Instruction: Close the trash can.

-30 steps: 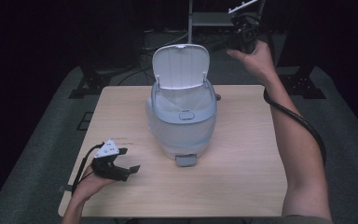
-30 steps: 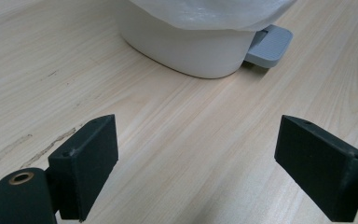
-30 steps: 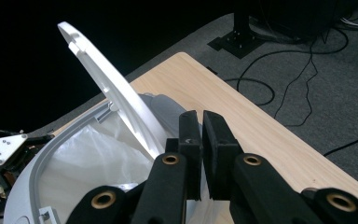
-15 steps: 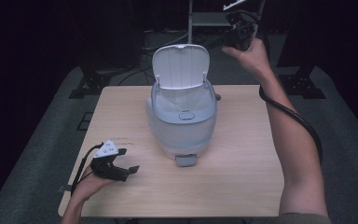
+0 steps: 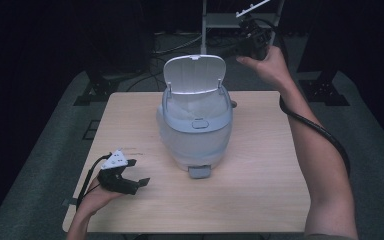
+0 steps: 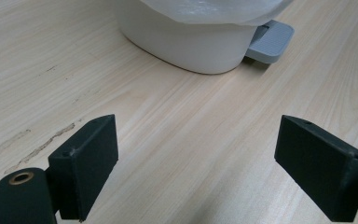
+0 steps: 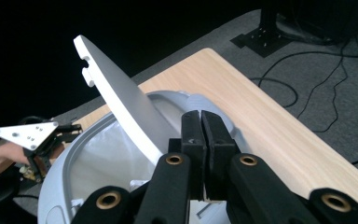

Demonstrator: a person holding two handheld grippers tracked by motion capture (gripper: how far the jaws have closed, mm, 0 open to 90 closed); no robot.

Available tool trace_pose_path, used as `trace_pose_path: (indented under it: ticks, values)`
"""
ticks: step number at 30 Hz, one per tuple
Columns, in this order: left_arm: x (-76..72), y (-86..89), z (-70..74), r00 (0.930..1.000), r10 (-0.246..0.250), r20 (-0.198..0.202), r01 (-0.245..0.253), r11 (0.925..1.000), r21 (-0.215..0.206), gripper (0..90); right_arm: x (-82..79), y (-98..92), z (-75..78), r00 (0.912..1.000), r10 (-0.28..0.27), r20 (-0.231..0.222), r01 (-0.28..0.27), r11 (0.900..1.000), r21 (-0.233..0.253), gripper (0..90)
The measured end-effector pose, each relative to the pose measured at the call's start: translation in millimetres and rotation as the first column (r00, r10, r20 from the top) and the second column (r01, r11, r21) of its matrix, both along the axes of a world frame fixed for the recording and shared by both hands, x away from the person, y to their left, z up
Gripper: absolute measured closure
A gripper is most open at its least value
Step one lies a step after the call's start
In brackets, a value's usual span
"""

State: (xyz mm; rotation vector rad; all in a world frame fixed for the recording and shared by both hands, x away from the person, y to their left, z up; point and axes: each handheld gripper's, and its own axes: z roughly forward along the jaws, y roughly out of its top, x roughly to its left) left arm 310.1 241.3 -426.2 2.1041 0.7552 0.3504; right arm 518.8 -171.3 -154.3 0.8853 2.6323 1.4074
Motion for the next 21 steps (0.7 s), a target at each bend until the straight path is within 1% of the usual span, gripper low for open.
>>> trace_pose_path:
  ticks: [9, 18, 21]
  values:
    - [0.5, -3.4, -0.1, 1.0, -0.008, 0.0, 0.008, 1.0, 0.003, 12.4, -13.0, 1.4, -1.3, 0.9997, 0.025, 0.004, -0.025, 1.0, -0.005, 87.9]
    - [-1.3, -8.1, 0.7, 0.9997, -0.024, 0.001, 0.024, 0.9997, 0.008, 12.4, -29.9, 5.9, -8.5, 0.9981, 0.061, -0.005, -0.061, 0.998, -0.024, 87.7]
    - [-1.0, -10.1, 0.8, 0.9996, -0.029, 0.003, 0.029, 0.9995, 0.014, 12.4, -34.7, 7.0, -10.0, 0.9976, 0.07, -0.006, -0.07, 0.997, -0.023, 87.7]
